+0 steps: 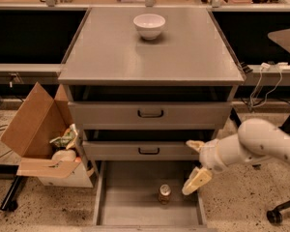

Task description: Pick orange can from bottom drawer and place on counter

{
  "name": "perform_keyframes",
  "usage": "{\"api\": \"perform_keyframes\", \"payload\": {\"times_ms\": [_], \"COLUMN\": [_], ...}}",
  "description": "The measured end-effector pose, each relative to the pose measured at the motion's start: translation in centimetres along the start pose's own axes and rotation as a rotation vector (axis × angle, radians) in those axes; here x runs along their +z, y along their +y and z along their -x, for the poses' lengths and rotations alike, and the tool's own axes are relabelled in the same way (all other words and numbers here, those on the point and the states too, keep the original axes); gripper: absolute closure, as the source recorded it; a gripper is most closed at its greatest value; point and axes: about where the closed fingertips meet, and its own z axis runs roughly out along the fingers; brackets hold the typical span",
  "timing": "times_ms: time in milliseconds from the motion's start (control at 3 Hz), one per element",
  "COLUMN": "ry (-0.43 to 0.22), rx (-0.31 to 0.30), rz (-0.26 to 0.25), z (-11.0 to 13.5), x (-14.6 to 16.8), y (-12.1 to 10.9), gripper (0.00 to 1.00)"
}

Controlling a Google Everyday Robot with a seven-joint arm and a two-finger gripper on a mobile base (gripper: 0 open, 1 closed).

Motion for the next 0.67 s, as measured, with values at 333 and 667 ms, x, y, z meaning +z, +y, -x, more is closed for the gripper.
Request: {"api": "perform_keyframes", "payload": {"times_ms": [333, 667], "ry": [-0.041, -0.078], "rx": [0.030, 0.115], "rz": [-0.010, 0.029], "z": [-3.6, -8.4], "x": [5.9, 12.5], "y": [-1.8, -3.4], "gripper": [0.00, 0.00]}}
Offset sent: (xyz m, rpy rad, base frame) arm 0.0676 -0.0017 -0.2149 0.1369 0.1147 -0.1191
